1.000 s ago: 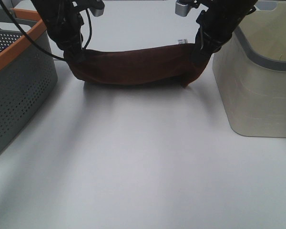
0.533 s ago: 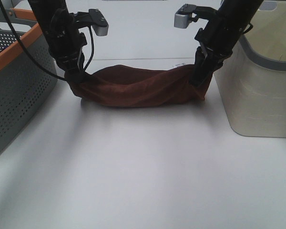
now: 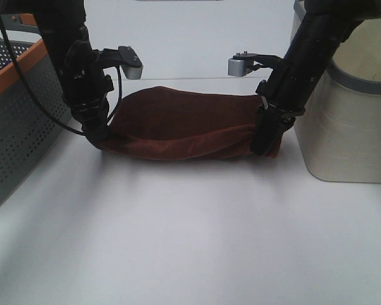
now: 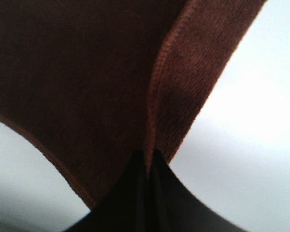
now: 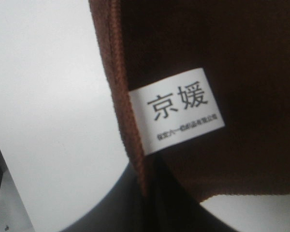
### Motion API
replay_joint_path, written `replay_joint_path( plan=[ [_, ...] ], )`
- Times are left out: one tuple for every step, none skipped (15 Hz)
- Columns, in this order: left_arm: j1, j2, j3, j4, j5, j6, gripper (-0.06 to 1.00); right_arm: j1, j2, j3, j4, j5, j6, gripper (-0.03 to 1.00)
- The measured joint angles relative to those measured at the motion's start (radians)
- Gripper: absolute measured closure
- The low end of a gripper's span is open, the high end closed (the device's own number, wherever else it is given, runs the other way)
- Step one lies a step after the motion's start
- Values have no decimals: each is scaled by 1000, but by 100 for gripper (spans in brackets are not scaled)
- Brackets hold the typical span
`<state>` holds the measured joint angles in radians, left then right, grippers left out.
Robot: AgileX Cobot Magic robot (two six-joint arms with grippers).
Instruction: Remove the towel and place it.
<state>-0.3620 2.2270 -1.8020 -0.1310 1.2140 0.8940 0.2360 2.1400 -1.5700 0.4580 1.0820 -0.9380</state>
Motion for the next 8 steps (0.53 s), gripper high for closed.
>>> replay_joint_path(
  plan=[
    [0,0,18,-6,0,9,94,5,2,20,10,0,0,97],
    [0,0,37,-8,0,21,94,12,2,43,10,0,0,97],
    [0,0,56,-8,0,34,94,19,3,60,9,0,0,97],
    [0,0,68,-8,0,46,94,27,3,75,7,0,0,97],
    [0,0,74,-8,0,53,94,30,3,89,6,-1,0,97],
    [0,0,77,-7,0,54,94,31,3,105,6,-1,0,97],
    [0,0,79,-7,0,57,94,31,3,125,5,-1,1,97],
    [0,0,91,-7,0,61,94,31,3,150,4,-2,1,97]
  ],
)
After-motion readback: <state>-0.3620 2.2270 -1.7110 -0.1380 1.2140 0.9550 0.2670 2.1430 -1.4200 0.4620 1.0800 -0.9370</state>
